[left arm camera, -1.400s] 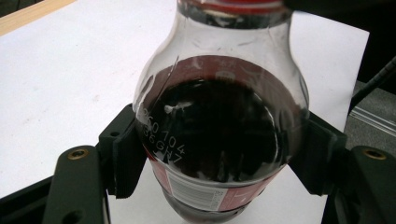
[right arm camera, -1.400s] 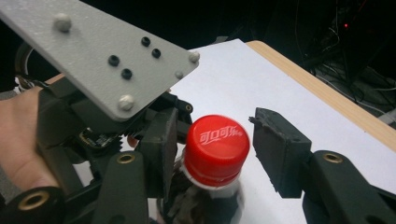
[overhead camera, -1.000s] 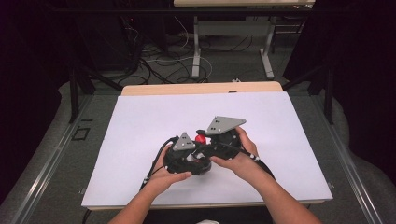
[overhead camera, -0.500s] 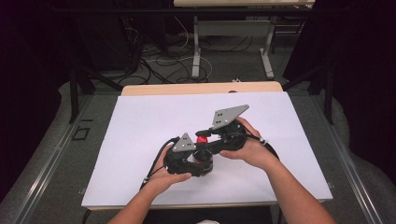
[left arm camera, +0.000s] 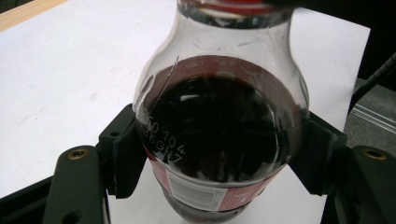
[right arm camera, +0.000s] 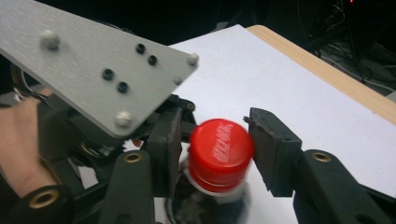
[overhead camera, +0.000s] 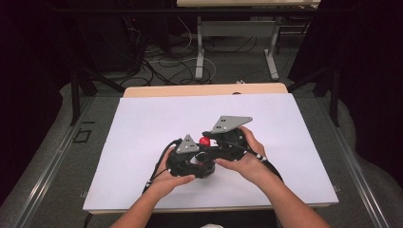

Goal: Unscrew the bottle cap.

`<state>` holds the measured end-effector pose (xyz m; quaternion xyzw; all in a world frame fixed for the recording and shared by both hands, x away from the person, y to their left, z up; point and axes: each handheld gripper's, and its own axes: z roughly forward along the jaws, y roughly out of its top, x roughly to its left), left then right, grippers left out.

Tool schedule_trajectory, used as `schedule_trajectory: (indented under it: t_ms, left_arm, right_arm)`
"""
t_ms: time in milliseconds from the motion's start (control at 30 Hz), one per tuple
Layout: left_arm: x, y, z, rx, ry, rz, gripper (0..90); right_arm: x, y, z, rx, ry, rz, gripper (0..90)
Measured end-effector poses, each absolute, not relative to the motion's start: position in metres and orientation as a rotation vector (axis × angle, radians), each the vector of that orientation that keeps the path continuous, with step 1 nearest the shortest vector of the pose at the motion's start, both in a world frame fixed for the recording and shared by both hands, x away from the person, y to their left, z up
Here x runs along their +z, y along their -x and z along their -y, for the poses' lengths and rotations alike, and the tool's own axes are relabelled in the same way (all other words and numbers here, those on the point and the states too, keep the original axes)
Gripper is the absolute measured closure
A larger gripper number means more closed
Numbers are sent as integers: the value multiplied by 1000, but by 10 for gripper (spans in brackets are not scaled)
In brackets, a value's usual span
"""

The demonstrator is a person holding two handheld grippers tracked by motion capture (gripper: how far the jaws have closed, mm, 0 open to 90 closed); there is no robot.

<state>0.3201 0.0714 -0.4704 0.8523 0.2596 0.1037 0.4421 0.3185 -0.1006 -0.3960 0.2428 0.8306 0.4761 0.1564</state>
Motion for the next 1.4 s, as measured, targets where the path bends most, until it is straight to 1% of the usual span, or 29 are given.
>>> schedule_trajectory:
  t_ms: [67,200,467,533,600,633,733,800,1000,1133,1200,1400]
  left_arm:
    - [-470,-320,-72,254,-2114,-642,302]
    - [-471,-320,-72,247,-2118,-637,302]
    - [-469,-321,-73,228,-2129,-607,302]
    - [-470,-320,-73,240,-2111,-620,302]
    - [-469,-321,-74,227,-2124,-627,302]
    - [-470,-321,-73,241,-2106,-643,302]
    - [-470,-322,-75,249,-2132,-645,302]
    - [-471,-322,-73,253,-2105,-671,302]
    - [-470,-322,-74,258,-2105,-663,302]
    - [-470,-321,-73,246,-2105,-654,302]
    - [-470,-320,-72,250,-2112,-639,302]
    - [-470,-321,-73,251,-2112,-628,302]
  right_arm:
    - [-396,-316,97,1328,-699,-2361,600]
    - [-395,-321,99,1332,-647,-2398,609]
    - [-392,-346,112,1430,-357,-2583,610]
    - [-393,-347,113,1467,-382,-2580,603]
    - [-393,-345,113,1478,-432,-2560,535]
    - [-393,-343,112,1489,-471,-2532,520]
    - [-391,-335,111,1422,-580,-2447,503]
    - [-391,-330,109,1391,-638,-2409,505]
    - [-393,-323,100,1360,-687,-2400,555]
    - [-394,-325,99,1364,-653,-2415,573]
    - [-394,-326,98,1368,-639,-2427,599]
    - [-393,-337,103,1392,-531,-2509,608]
